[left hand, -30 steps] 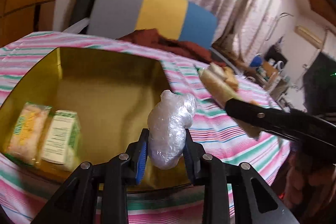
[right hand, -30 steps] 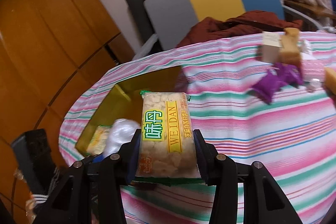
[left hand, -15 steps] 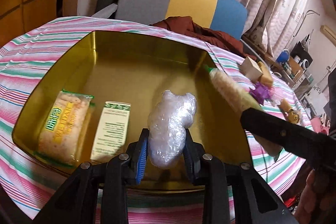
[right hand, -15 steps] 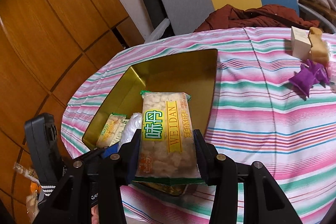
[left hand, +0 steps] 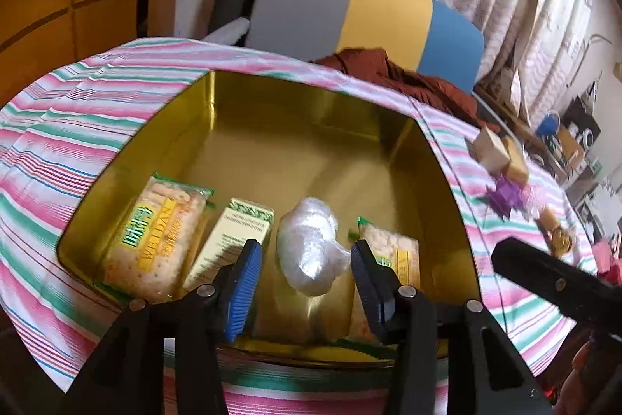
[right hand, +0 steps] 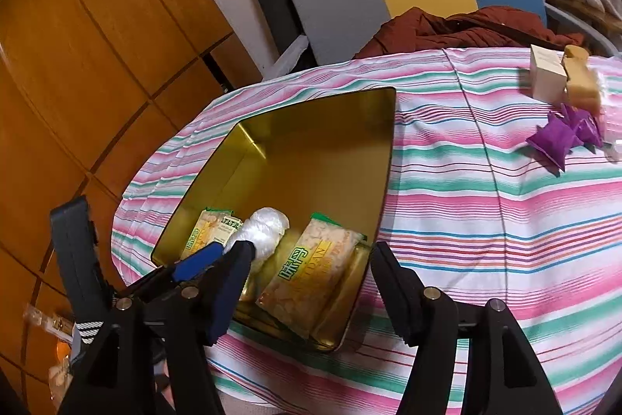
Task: Organize objects
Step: 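Carry the cracker pack and wrapped bun into the gold tray and release, then move both tools back toward the remaining snacks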
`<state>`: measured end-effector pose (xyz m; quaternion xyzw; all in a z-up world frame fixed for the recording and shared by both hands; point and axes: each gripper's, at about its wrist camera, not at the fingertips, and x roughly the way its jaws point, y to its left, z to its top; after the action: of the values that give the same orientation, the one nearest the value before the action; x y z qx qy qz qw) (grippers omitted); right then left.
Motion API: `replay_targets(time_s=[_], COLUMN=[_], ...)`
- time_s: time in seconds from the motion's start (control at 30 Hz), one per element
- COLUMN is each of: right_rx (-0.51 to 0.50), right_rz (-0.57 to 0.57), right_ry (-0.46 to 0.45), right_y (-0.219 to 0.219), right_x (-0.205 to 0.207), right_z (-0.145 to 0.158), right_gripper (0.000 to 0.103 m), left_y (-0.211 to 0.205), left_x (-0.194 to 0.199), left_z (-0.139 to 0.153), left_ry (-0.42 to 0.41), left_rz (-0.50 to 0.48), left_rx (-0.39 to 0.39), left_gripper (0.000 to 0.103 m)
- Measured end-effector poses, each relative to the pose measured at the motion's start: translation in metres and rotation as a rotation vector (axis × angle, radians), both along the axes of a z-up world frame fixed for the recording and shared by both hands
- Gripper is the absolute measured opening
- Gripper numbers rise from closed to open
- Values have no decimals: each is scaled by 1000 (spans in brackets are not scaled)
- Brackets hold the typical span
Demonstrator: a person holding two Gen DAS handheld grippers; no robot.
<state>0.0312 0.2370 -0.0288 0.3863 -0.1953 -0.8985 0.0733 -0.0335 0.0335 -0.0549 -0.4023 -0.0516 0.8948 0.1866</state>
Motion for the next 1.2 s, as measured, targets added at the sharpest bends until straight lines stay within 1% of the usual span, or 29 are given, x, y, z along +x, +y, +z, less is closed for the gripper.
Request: replay_targets(time_s=[0.13, 0.3, 0.47, 0.6, 0.73, 0.83, 1.03, 1.2], right_rx=[-7, -11, -2, 25, 31, 36, 72, 114], right_rz=[-16, -34, -59, -94, -138, -165, -212, -247], right_ry=[2, -2, 1, 6, -10, -22, -46, -72], right_y=[7, 14, 24, 37, 56, 70, 95, 117], right_x=[3, 4, 8, 13, 17, 21, 30, 36], right_z=[0, -2, -3, -5, -11, -15, -24, -33], right_gripper=[66, 67, 67, 67, 67, 67, 67, 67], left_y=[-5, -3, 7, 19, 38, 51, 69, 85], left_x=[3, 7, 18, 29, 42, 51, 68, 82], left_z=[8, 13, 20, 25, 30, 30, 28, 28], left_ry=[24, 50, 85, 110, 139, 139, 140, 162], left_rz=[18, 18, -9, -64, -140, -193, -265, -321], left_rx=[49, 55, 72, 102, 92, 90, 84, 52], left_gripper=[49, 50, 50, 50, 50, 50, 50, 50])
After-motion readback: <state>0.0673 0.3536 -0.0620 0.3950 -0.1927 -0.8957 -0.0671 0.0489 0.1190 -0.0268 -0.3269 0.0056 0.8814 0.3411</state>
